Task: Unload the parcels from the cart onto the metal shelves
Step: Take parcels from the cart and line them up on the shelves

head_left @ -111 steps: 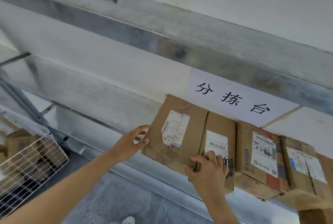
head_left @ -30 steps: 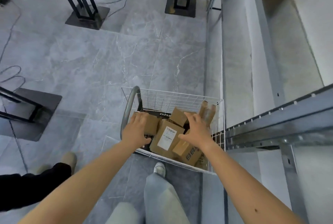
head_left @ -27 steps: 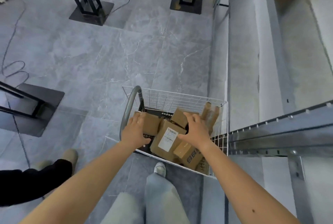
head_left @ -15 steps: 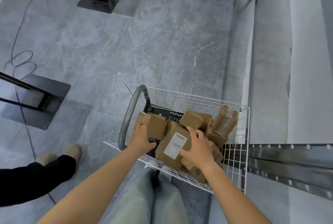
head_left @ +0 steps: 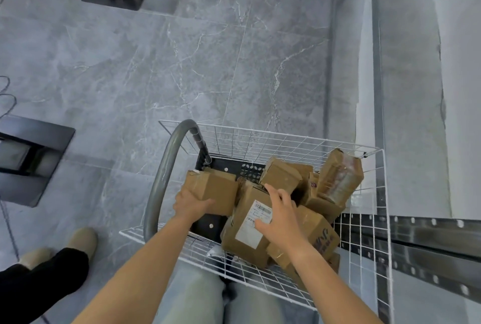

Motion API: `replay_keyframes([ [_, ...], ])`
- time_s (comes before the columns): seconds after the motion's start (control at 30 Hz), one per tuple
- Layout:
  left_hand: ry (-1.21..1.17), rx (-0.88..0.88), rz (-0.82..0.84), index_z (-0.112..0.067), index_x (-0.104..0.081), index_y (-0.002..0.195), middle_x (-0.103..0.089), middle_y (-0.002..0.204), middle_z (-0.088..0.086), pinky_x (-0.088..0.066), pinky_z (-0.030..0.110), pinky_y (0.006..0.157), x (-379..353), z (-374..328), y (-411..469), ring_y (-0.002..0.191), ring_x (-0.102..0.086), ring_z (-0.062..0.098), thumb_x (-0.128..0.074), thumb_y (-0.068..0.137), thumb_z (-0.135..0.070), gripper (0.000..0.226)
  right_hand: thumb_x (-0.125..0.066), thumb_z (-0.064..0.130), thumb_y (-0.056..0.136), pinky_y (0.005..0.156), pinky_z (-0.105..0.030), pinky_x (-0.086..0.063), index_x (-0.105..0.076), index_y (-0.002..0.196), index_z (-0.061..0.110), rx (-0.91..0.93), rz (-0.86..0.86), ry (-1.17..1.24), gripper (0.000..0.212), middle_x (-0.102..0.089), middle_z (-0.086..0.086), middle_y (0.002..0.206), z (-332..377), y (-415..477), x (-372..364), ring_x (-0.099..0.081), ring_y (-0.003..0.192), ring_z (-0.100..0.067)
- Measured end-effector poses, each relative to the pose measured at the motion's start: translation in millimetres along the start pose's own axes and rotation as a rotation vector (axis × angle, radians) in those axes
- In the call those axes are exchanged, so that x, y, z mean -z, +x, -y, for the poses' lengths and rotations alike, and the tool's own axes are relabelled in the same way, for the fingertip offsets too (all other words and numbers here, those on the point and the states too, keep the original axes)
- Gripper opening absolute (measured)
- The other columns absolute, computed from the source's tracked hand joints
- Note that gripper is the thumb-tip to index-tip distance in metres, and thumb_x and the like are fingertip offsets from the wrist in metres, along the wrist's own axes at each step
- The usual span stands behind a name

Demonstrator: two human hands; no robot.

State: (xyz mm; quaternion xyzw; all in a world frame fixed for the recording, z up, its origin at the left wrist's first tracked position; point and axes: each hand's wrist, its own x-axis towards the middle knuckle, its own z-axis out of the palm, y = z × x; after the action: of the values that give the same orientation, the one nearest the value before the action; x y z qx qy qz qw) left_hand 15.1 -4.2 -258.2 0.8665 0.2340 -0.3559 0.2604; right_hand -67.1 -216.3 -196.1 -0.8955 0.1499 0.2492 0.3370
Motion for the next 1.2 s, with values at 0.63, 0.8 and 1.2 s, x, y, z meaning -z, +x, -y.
replay_keyframes([
  [0.63, -0.187, -0.204, -0.123, -0.011, -0.024, 0.142, -0.030, 0.138, 0.009, -0.036, 0.047, 0.105, 16, -68, -59, 0.128, -0.034, 0.031, -0.086, 0.055, -0.038, 0.110, -0.065, 0.047, 0.086, 0.110, -0.045, -0.036, -0.016, 0.150, 0.029, -0.278, 0.020, 0.612, 0.083, -0.023, -0.005, 0.154, 40, -2, 44, -0.032, 0.138, -0.026],
  [0.8, -0.291, -0.536, -0.218, -0.024, -0.023, 0.139, -0.014, 0.139, -0.001, -0.038, 0.026, 0.094, 54, -128, -130, 0.123, -0.030, 0.020, -0.085, 0.059, -0.025, 0.101, -0.062, 0.061, 0.081, 0.106, -0.054, -0.039, -0.024, 0.147, 0.030, -0.367, -0.136, 0.916, 0.082, -0.033, -0.003, 0.151, 80, -13, 118, -0.041, 0.133, -0.028],
  [1.2, -0.050, -1.236, -0.485, -0.038, -0.028, 0.135, -0.007, 0.146, 0.001, -0.057, 0.027, 0.060, 137, -192, -264, 0.114, -0.051, 0.033, -0.077, 0.063, 0.005, 0.097, -0.059, 0.089, 0.052, 0.086, -0.053, -0.051, -0.042, 0.132, 0.047, -0.123, 0.015, 1.009, 0.091, -0.052, -0.006, 0.134, 155, -115, 285, -0.053, 0.118, -0.032],
])
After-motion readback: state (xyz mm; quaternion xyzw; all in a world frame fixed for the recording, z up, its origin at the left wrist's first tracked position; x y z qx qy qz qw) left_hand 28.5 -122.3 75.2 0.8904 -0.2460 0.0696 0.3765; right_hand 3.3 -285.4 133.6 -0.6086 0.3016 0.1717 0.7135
